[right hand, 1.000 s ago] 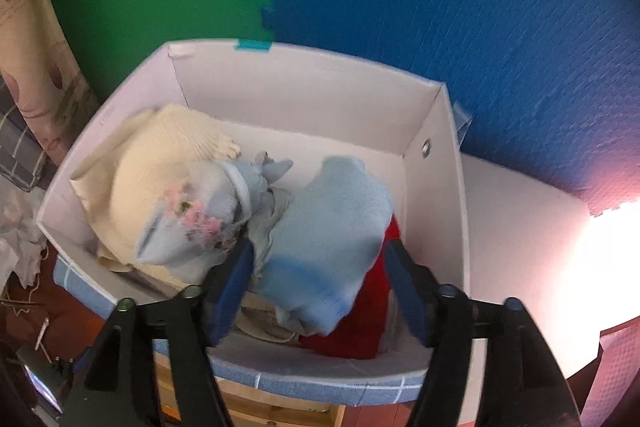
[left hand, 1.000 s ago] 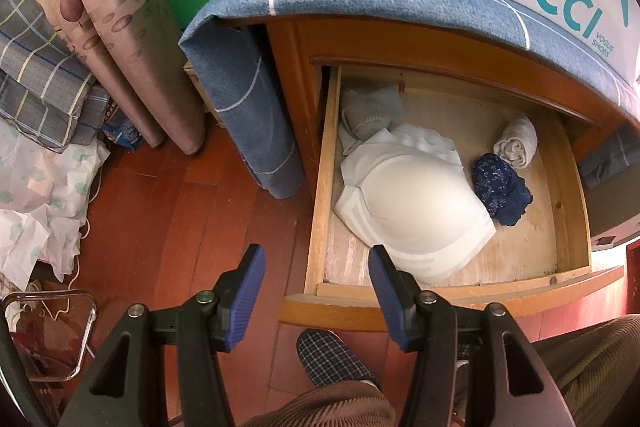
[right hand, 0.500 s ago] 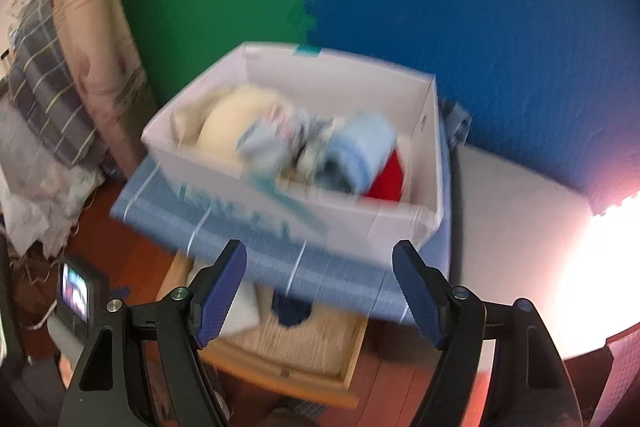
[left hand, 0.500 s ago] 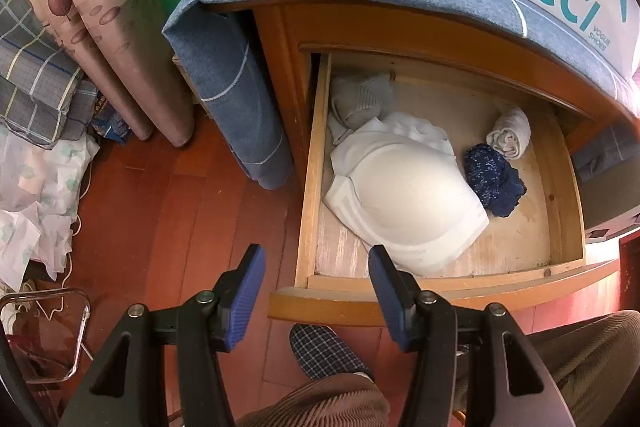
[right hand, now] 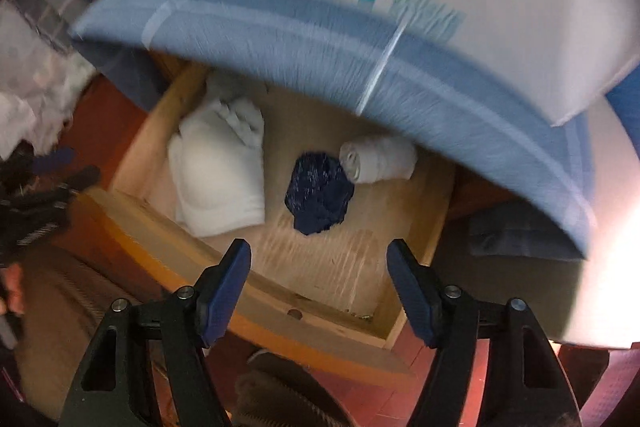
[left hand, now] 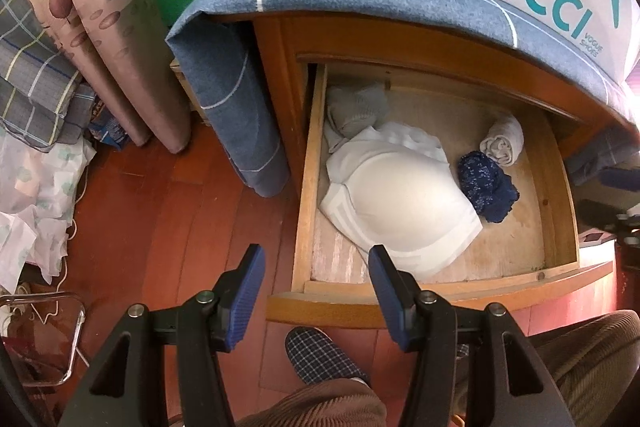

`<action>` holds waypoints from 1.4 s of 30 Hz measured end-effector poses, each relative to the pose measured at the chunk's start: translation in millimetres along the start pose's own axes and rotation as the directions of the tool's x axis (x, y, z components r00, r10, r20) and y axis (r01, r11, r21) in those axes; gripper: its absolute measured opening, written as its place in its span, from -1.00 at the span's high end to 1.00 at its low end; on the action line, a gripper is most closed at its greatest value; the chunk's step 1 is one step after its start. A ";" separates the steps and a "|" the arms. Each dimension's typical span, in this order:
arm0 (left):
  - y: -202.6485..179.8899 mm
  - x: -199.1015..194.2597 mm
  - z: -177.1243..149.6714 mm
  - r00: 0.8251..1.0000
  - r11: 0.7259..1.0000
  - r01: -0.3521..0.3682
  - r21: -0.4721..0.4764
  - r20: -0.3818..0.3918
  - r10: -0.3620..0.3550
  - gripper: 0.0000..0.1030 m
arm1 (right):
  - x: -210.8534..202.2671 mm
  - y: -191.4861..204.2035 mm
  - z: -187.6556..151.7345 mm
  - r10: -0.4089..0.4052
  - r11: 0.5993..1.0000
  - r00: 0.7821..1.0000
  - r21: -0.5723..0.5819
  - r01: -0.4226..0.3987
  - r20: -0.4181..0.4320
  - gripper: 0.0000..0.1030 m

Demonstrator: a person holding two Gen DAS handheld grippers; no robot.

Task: Take underwear out of drawer
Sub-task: 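Lower the right gripper into the drawer and grasp the navy floral underwear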

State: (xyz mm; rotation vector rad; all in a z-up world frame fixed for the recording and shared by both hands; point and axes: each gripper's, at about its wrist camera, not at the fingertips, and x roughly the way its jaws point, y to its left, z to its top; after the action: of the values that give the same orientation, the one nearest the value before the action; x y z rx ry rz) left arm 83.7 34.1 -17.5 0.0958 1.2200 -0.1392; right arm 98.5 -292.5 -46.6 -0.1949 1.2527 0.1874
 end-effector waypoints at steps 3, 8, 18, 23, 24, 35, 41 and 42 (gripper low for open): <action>-1.4 0.5 0.0 1.000 1.000 -0.002 0.003 0.000 0.002 -0.07 | 22.2 2.9 1.8 -0.006 0.999 0.999 -0.040 0.005 -0.034 -0.31; -2.4 1.1 0.0 1.000 1.000 0.000 0.010 -0.002 0.000 -0.07 | 54.4 11.1 8.5 -0.005 0.993 0.997 -0.117 -0.004 -0.074 -0.30; -2.4 2.6 0.3 1.000 1.000 -0.001 0.008 -0.009 0.001 -0.07 | 96.9 31.2 15.3 -0.040 0.951 0.992 -0.310 0.000 -0.121 -0.30; -0.6 2.2 0.6 1.000 1.000 0.003 -0.004 -0.005 -0.003 -0.07 | 119.4 38.7 17.4 -0.111 0.910 0.986 -0.412 0.050 -0.126 -0.30; -0.3 2.4 0.6 1.000 1.000 0.003 -0.006 -0.006 -0.003 -0.07 | 123.7 39.7 17.9 -0.117 0.905 0.985 -0.423 0.051 -0.130 -0.30; 2.9 3.5 1.4 1.000 1.000 0.002 -0.018 -0.011 -0.002 -0.07 | 158.8 33.7 31.0 -0.111 0.899 0.979 -0.437 0.025 -0.172 -0.31; 3.8 4.4 1.4 1.000 1.000 0.003 -0.028 -0.012 -0.003 -0.07 | 167.4 37.7 37.8 -0.094 0.888 0.978 -0.460 -0.002 -0.184 -0.33; 3.6 4.5 1.5 1.000 1.000 0.003 -0.028 -0.012 -0.003 -0.07 | 166.4 38.8 38.9 -0.078 0.888 0.980 -0.459 -0.014 -0.181 -0.33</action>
State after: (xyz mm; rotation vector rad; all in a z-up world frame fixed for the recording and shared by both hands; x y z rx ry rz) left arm 87.1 37.2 -21.2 0.0707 1.2342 -0.1241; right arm 175.0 -239.7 -195.1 -0.6579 1.3844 0.4468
